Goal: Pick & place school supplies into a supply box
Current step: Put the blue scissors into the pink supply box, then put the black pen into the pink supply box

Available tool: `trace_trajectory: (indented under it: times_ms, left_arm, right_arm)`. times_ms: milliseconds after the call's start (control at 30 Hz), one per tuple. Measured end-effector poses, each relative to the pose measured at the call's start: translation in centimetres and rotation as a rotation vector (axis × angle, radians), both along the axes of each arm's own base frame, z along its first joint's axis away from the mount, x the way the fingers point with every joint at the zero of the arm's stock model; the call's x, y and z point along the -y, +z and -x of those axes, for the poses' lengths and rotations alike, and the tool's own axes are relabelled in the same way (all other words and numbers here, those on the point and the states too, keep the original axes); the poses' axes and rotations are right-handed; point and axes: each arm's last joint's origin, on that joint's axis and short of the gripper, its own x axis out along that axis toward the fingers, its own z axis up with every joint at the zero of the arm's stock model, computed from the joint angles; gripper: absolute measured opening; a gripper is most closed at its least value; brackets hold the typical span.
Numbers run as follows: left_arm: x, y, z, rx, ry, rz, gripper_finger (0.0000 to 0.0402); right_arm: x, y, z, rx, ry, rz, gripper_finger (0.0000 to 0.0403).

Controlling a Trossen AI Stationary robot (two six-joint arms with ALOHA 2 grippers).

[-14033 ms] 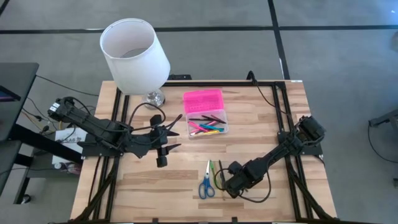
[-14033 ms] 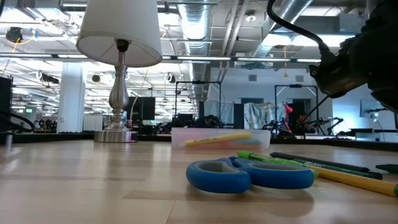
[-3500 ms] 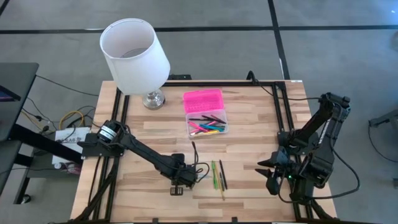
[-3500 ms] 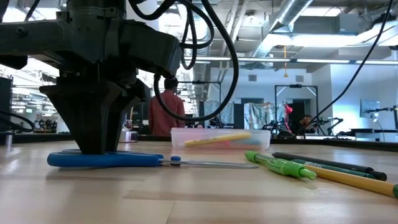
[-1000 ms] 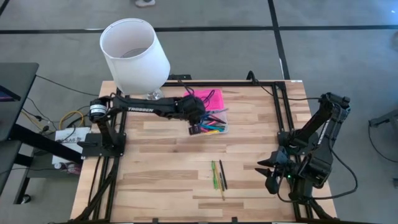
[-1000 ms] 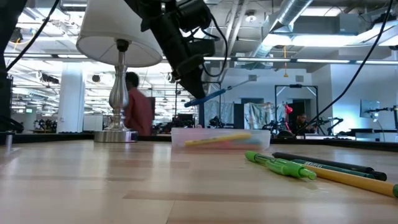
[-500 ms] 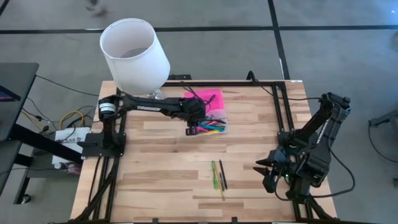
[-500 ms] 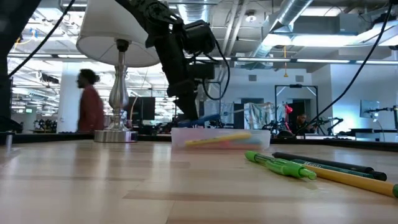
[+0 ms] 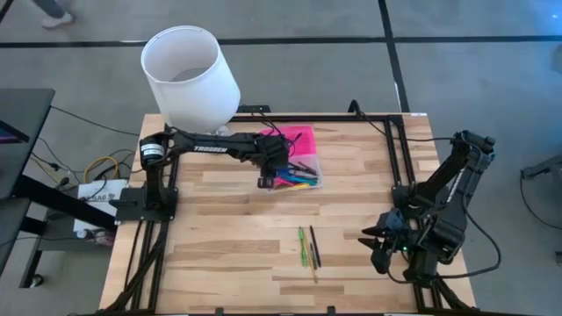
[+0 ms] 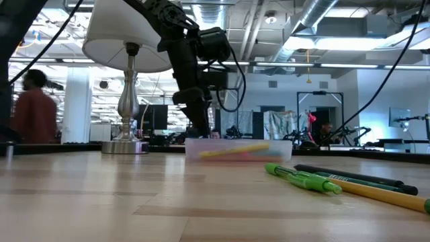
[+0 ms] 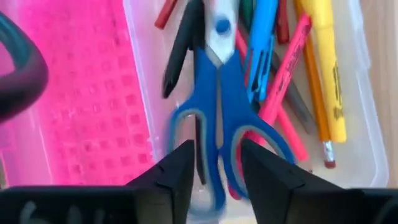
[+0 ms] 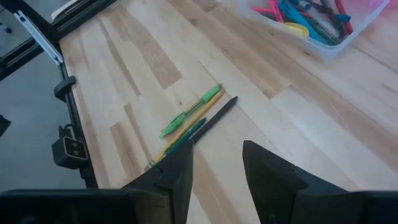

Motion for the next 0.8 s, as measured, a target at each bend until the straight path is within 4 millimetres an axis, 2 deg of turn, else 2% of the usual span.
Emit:
trace_trajectory:
  times_ms: [267, 367, 500, 600, 800]
  left_arm:
    - [0.0, 0.0, 0.0, 0.014, 0.085, 0.035, 0.0184]
    - [0.2, 1.0, -0.2, 0.008, 0.109, 0.080, 0.0194]
    - [0.8, 3.6, -1.0, 0.031, 0.104, 0.129, 0.0196]
    - [1.9, 6.3, -2.0, 0.087, 0.071, 0.166, 0.0195]
    - [6.9, 10.9, -3.5, 0.191, -0.025, 0.186, 0.0195]
  right_arm:
    - [0.0, 0.0, 0.0, -0.001, 0.002, 0.006, 0.0131]
    - [0.0, 0.0, 0.0, 0.000, 0.002, 0.004, 0.0131]
    - [0.0, 0.0, 0.0, 0.003, 0.001, -0.001, 0.0131]
    - [0.0, 0.0, -0.5, 0.009, -0.015, -0.015, 0.0131]
    - [-1.0, -1.5, -2.9, -0.060, -0.005, -0.038, 0.0131]
